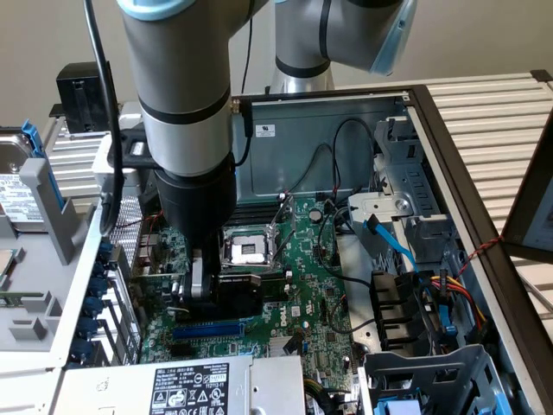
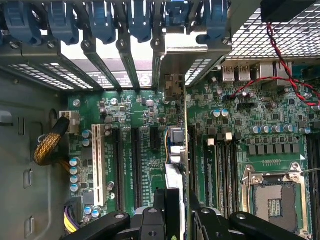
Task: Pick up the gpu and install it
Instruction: 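Insert the gpu into the slot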
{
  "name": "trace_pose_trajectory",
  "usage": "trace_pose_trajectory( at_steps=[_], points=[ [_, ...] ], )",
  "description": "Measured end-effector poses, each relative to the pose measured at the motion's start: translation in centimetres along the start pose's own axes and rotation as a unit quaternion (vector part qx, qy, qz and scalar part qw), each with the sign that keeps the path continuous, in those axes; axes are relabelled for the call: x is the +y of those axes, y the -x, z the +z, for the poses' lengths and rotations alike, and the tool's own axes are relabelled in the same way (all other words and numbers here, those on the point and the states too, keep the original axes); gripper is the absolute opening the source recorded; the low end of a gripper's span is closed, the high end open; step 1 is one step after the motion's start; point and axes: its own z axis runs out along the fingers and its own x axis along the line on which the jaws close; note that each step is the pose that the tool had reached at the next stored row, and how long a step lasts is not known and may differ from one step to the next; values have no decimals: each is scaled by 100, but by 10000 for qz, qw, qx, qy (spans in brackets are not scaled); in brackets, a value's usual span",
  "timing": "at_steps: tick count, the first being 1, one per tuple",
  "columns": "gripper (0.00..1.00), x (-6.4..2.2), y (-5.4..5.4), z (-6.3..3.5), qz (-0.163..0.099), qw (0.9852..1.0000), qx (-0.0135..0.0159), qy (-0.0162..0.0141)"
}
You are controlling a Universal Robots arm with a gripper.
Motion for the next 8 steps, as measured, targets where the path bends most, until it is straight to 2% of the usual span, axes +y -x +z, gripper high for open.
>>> trace_pose_trajectory(
  at_steps=[2,5,8],
  points=[
    [28,0,0,2,-5,10000,15,0],
    [28,1,4,4,-6,10000,55,-1],
    [28,1,4,4,-7,10000,56,-2]
  ],
)
